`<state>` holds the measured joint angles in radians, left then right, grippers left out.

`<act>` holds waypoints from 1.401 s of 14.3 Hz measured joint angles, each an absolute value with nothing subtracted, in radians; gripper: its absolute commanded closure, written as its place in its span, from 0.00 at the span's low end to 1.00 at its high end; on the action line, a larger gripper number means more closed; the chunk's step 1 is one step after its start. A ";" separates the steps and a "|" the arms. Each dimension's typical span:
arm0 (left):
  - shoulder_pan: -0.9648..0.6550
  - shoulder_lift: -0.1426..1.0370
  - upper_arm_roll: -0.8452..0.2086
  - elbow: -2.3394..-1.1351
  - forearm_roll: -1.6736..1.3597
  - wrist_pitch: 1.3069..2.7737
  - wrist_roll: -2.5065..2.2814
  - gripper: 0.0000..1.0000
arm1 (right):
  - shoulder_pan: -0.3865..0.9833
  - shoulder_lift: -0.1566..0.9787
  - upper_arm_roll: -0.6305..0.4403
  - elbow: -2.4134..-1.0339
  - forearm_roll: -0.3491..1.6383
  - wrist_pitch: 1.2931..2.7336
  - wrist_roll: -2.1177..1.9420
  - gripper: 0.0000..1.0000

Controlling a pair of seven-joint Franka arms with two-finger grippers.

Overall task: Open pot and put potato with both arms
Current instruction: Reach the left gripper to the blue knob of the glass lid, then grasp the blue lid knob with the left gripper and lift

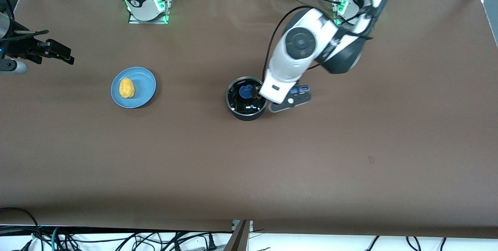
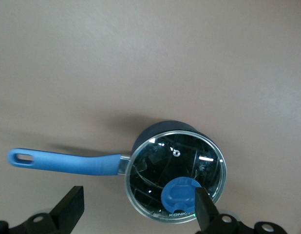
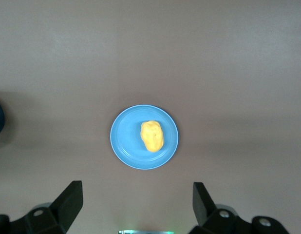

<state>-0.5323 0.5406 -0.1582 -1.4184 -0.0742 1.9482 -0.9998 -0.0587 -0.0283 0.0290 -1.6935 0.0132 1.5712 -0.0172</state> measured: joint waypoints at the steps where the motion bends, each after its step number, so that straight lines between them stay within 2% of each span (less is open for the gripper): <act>1: -0.549 0.562 -0.158 -1.408 -0.062 1.961 -1.016 0.00 | -0.059 -0.028 0.029 -1.693 0.013 1.570 -0.017 0.00; 9: -0.656 0.665 -0.156 -1.397 -0.013 2.051 -1.130 0.00 | -0.059 -0.028 0.029 -1.693 0.013 1.566 -0.017 0.00; 17: -0.687 0.706 -0.156 -1.400 0.037 2.093 -1.152 0.00 | -0.059 -0.028 0.029 -1.693 0.013 1.566 -0.017 0.00; 18: -0.688 0.706 -0.156 -1.405 0.037 2.095 -1.152 0.03 | -0.059 -0.028 0.029 -1.693 0.013 1.566 -0.017 0.00; 20: -0.691 0.706 -0.156 -1.413 0.037 2.097 -1.152 0.18 | -0.059 -0.028 0.029 -1.693 0.013 1.566 -0.017 0.00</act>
